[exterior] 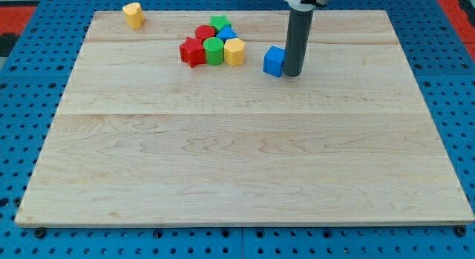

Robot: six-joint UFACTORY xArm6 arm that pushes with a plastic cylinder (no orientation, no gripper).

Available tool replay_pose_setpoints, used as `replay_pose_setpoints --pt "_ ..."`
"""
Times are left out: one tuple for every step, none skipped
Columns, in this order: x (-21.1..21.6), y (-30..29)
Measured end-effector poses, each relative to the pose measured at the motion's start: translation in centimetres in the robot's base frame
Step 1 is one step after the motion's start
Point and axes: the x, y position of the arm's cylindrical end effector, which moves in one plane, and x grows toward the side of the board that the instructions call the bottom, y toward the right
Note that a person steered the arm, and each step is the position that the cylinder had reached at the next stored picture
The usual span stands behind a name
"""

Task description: Slide the blue cube right to the yellow hexagon

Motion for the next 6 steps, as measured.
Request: replay_pose_setpoints --pt "3.0 -1.6" --pt "0.0 -3.1" --pt "-3.1 -2.5" --pt "-3.3 0.0" --pt "-3.9 5.6" --pt "-5.8 2.6"
